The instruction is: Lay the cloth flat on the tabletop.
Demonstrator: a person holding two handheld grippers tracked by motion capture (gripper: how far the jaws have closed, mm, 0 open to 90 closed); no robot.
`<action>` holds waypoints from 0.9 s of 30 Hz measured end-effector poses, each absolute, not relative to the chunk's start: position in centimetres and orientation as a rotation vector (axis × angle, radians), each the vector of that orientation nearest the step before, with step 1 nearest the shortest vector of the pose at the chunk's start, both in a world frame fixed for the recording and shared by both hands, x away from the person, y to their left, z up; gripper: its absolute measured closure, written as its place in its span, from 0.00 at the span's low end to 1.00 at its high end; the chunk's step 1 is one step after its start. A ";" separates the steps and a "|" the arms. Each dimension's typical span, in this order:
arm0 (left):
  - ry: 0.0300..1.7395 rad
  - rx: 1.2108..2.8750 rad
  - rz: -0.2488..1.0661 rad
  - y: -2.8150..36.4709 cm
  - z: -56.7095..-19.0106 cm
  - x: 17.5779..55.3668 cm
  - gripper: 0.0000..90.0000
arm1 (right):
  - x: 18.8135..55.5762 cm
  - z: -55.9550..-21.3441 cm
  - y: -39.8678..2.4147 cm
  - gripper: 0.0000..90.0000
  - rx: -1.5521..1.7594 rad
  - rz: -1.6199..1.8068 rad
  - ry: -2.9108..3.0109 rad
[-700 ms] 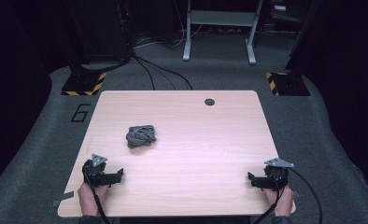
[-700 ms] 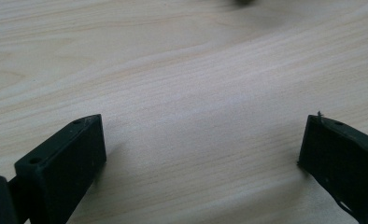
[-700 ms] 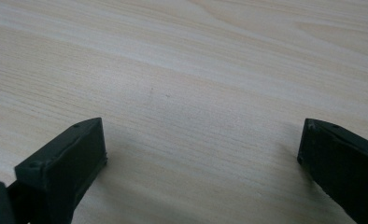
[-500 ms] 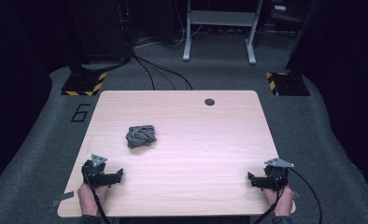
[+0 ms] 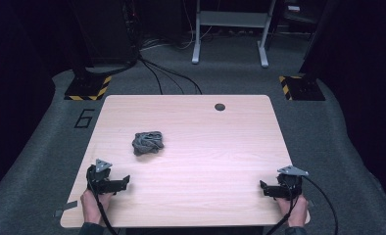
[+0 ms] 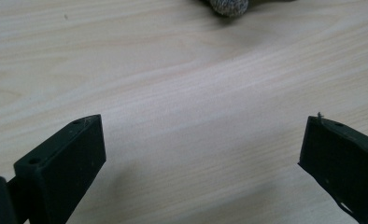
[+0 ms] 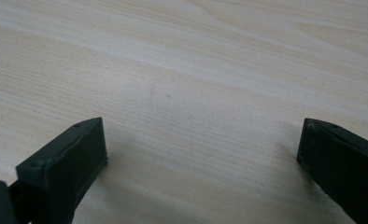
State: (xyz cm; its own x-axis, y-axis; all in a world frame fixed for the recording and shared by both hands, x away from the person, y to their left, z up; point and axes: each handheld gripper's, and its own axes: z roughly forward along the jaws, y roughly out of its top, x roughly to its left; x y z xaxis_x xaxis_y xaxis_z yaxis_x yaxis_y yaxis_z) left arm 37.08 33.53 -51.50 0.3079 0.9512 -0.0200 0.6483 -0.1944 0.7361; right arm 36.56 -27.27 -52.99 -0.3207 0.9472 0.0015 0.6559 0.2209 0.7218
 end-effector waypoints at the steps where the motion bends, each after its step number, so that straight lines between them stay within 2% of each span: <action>1: 1.417 1.930 0.599 33.5 -51.5 37.1 0.00 | 36.6 -53.0 -27.3 0.01 1.477 0.879 2.058; 13: 1.338 1.966 0.581 32.3 -48.5 39.3 0.00 | 36.5 -53.0 -27.3 0.02 1.477 0.879 2.055; 27: 1.288 1.976 0.553 30.5 -46.8 42.6 0.00 | 36.5 -53.0 -27.2 0.02 1.486 0.886 2.048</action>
State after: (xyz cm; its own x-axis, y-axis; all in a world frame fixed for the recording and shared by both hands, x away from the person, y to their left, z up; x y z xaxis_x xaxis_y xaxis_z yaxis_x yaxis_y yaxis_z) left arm 42.62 30.46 -46.81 0.4136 0.9102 -0.0236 0.6094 -0.2575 0.7499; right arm 36.55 -27.22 -53.00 -0.3134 0.9496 0.0072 0.6557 0.2108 0.7250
